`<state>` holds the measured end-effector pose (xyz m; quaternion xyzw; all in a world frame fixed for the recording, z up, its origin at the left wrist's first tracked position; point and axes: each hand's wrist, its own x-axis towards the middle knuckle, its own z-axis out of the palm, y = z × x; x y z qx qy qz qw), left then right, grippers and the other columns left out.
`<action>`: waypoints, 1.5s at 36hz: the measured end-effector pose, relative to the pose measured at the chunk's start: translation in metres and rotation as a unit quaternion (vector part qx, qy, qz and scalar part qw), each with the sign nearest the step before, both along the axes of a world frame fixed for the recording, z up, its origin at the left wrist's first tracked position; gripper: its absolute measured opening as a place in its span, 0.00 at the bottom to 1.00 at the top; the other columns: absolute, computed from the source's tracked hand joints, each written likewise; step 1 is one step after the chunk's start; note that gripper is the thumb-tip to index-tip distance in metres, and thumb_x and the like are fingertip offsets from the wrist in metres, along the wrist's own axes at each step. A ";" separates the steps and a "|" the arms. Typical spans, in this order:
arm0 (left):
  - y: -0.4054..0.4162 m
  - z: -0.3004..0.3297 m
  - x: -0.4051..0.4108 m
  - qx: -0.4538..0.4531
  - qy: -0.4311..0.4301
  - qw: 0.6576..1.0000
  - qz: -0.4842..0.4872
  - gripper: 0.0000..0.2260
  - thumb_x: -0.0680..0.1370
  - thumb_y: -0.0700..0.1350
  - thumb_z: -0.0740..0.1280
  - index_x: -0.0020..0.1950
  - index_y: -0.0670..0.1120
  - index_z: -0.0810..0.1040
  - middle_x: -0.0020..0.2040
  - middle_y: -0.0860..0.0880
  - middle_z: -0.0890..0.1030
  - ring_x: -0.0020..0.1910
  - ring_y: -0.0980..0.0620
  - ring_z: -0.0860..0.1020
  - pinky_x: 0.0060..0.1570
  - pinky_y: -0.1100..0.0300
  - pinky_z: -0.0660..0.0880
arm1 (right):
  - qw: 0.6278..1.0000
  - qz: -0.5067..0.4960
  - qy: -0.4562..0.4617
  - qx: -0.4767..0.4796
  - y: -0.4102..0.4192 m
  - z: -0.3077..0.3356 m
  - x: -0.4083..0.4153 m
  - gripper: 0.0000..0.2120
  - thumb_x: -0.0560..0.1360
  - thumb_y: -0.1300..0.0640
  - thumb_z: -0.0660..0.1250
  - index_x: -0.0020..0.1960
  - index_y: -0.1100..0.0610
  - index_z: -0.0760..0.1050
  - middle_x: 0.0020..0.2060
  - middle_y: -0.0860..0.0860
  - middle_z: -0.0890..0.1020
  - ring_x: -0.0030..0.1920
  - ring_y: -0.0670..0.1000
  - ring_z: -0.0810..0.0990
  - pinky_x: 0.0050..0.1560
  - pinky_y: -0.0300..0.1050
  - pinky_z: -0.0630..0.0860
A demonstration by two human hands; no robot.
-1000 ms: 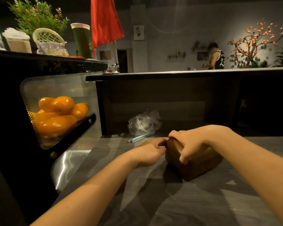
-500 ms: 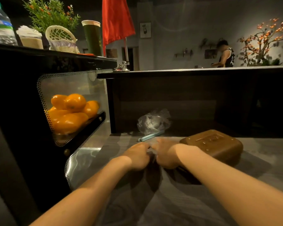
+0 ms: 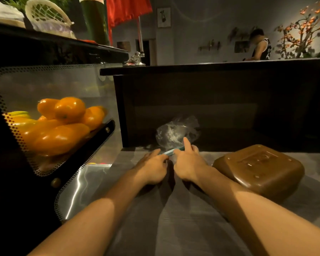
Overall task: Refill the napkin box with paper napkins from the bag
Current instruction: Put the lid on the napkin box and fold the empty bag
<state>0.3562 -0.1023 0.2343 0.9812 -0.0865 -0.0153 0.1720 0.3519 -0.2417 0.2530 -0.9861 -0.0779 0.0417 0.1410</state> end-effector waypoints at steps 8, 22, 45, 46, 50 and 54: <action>-0.003 -0.002 0.016 -0.005 -0.066 0.998 -0.018 0.09 0.81 0.45 0.62 0.53 0.46 0.81 0.51 0.46 0.80 0.51 0.44 0.79 0.52 0.48 0.77 | 1.000 0.019 -0.015 -0.002 0.004 -0.002 0.021 0.19 0.80 0.57 0.59 0.70 0.58 0.70 0.73 0.53 0.67 0.76 0.58 0.60 0.74 0.58 0.63; 0.010 -0.007 -0.014 -0.059 -0.147 0.987 0.005 0.19 0.76 0.40 0.67 0.63 0.51 0.65 0.48 0.45 0.81 0.46 0.45 0.80 0.45 0.47 0.78 | 0.981 0.031 -0.105 0.162 -0.005 -0.007 -0.014 0.20 0.75 0.62 0.72 0.62 0.51 0.69 0.50 0.54 0.79 0.50 0.52 0.80 0.49 0.47 0.79; 0.009 -0.002 -0.097 -0.109 -0.277 0.949 -0.104 0.04 0.76 0.43 0.71 0.44 0.51 0.78 0.43 0.57 0.79 0.42 0.58 0.78 0.46 0.57 0.79 | 0.931 0.111 0.026 0.346 -0.018 0.018 -0.094 0.16 0.85 0.50 0.58 0.69 0.57 0.69 0.65 0.53 0.73 0.63 0.51 0.74 0.65 0.38 0.71; 0.008 0.000 -0.100 -0.130 -0.299 0.941 -0.091 0.03 0.76 0.41 0.70 0.43 0.48 0.79 0.40 0.53 0.80 0.39 0.55 0.79 0.43 0.53 0.79 | 0.920 0.134 0.080 0.359 -0.022 0.013 -0.103 0.15 0.85 0.53 0.57 0.67 0.60 0.70 0.59 0.52 0.75 0.59 0.48 0.75 0.61 0.33 0.72; -0.003 0.015 -0.107 -0.279 -0.320 0.905 -0.005 0.09 0.78 0.38 0.65 0.39 0.48 0.75 0.33 0.47 0.77 0.31 0.50 0.77 0.32 0.52 0.78 | 0.844 0.043 0.237 0.479 -0.021 0.015 -0.097 0.24 0.75 0.48 0.70 0.69 0.51 0.74 0.65 0.56 0.78 0.64 0.58 0.78 0.63 0.58 0.78; -0.023 0.037 -0.117 -0.396 -0.214 0.893 0.027 0.10 0.82 0.39 0.61 0.42 0.46 0.73 0.37 0.48 0.75 0.34 0.52 0.75 0.34 0.60 0.74 | 0.776 0.099 0.269 0.561 -0.043 0.019 -0.106 0.18 0.80 0.59 0.67 0.69 0.51 0.75 0.61 0.57 0.82 0.57 0.56 0.84 0.52 0.50 0.83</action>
